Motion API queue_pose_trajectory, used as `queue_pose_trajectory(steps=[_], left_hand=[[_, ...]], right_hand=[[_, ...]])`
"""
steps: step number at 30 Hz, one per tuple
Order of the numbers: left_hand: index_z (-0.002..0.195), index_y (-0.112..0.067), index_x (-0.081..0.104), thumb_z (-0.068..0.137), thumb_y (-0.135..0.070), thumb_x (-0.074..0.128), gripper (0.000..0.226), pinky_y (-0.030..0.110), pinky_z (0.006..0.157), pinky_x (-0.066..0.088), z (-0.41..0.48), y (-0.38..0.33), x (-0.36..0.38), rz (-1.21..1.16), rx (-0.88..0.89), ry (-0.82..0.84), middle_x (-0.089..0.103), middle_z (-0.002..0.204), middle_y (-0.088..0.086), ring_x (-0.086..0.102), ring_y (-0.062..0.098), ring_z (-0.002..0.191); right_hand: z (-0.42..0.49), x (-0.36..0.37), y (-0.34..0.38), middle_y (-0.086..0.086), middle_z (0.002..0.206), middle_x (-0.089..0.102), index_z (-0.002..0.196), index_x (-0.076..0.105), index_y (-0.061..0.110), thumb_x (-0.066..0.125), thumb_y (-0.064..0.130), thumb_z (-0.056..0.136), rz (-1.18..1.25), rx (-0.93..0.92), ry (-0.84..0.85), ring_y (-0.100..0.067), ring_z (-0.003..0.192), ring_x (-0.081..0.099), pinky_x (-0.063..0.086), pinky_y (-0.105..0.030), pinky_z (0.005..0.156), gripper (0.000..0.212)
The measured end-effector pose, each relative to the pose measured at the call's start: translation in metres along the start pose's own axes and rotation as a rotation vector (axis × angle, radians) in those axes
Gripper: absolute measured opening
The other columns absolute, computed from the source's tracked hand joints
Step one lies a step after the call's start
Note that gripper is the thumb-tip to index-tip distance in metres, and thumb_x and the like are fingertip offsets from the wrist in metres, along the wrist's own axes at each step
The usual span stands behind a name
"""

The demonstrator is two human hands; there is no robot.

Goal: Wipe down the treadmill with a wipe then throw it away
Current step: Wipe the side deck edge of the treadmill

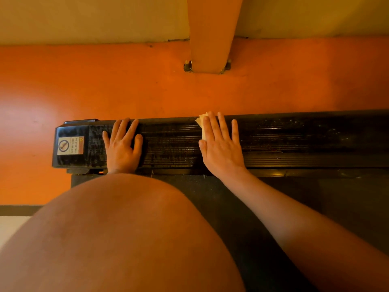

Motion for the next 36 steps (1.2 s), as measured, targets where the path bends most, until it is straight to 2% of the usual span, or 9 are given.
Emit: queue_pose_trajectory(steps=[4,8,11,13,15,22,26,32,36], left_hand=[[0.154,-0.017,0.041,0.105,-0.037,0.033,0.054,0.068,0.121,0.011,0.0,-0.017,-0.005,0.017,0.021,0.022,0.032,0.163,0.01,0.02,0.029,0.154],[0.156,-0.015,0.04,0.108,-0.035,0.039,0.051,0.058,0.124,0.015,-0.007,-0.08,-0.007,-0.021,0.3,0.008,0.029,0.166,0.008,0.021,0.029,0.155],[0.161,-0.018,0.029,0.108,-0.044,0.033,0.059,0.056,0.126,0.01,-0.005,-0.125,0.022,0.05,0.421,0.144,0.019,0.17,0.005,0.009,0.021,0.158],[0.164,-0.021,0.018,0.107,-0.049,0.025,0.064,0.058,0.126,0.004,-0.006,-0.138,0.045,0.083,0.405,0.218,0.008,0.172,0.0,-0.002,0.015,0.158],[0.164,-0.022,0.016,0.107,-0.048,0.024,0.063,0.058,0.126,-0.001,-0.008,-0.139,0.055,0.097,0.382,0.201,0.004,0.171,-0.002,-0.005,0.013,0.158],[0.164,-0.023,0.019,0.108,-0.047,0.028,0.061,0.057,0.126,-0.001,-0.007,-0.137,0.053,0.073,0.381,0.171,0.008,0.171,-0.003,-0.002,0.012,0.158],[0.163,-0.023,0.02,0.107,-0.046,0.028,0.061,0.058,0.126,0.002,-0.01,-0.136,0.053,0.057,0.381,0.162,0.011,0.171,-0.002,0.0,0.013,0.158],[0.162,-0.024,0.025,0.107,-0.046,0.031,0.06,0.052,0.127,0.0,-0.009,-0.137,0.05,0.022,0.36,0.134,0.016,0.17,-0.001,0.005,0.015,0.158],[0.162,-0.023,0.027,0.107,-0.045,0.032,0.059,0.053,0.128,0.003,-0.011,-0.135,0.05,0.024,0.352,0.128,0.018,0.17,-0.001,0.006,0.015,0.158]], right_hand=[[-0.001,-0.002,-0.01,-0.007,0.172,-0.003,0.165,0.003,0.014,0.02,0.046,0.109,-0.017,-0.009,-0.003,-0.028,0.158,-0.01,-0.003,-0.055,0.127,0.067],[-0.005,-0.003,-0.014,-0.007,0.172,-0.002,0.165,0.006,0.013,0.018,0.047,0.109,-0.004,-0.026,-0.015,-0.027,0.158,-0.01,-0.002,-0.055,0.127,0.066],[-0.004,-0.006,-0.016,-0.007,0.172,0.001,0.164,0.008,0.014,0.014,0.047,0.109,0.005,-0.034,-0.024,-0.027,0.158,-0.009,-0.003,-0.055,0.127,0.065],[-0.002,-0.009,-0.017,-0.008,0.172,0.008,0.164,0.013,0.013,0.01,0.045,0.109,0.012,-0.039,-0.039,-0.027,0.159,-0.005,-0.002,-0.055,0.127,0.064],[0.001,-0.011,-0.017,-0.009,0.171,0.015,0.163,0.019,0.012,0.012,0.044,0.108,0.009,-0.033,-0.058,-0.027,0.159,-0.001,0.0,-0.055,0.127,0.064],[0.002,0.001,-0.01,-0.009,0.172,0.0,0.165,0.006,0.014,0.02,0.043,0.11,0.048,0.003,-0.059,-0.027,0.159,-0.008,0.001,-0.055,0.127,0.063],[-0.032,0.011,-0.006,-0.008,0.172,0.001,0.165,0.009,0.015,0.024,0.043,0.11,0.055,0.005,-0.038,-0.027,0.159,-0.005,0.005,-0.056,0.127,0.063],[0.004,0.003,-0.013,-0.009,0.172,-0.002,0.165,0.004,0.014,0.019,0.043,0.11,0.091,0.136,-0.052,-0.027,0.158,-0.009,0.002,-0.055,0.127,0.064],[-0.043,0.017,0.009,-0.009,0.172,-0.001,0.165,0.005,0.014,0.022,0.042,0.11,0.13,0.125,-0.035,-0.027,0.159,-0.006,0.006,-0.053,0.127,0.063]])
Point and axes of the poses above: each hand's wrist, its own z-axis towards the middle knuckle, its own x-axis out of the palm, y = z × x, the point moved 7 cm from there along z, towards the middle knuckle
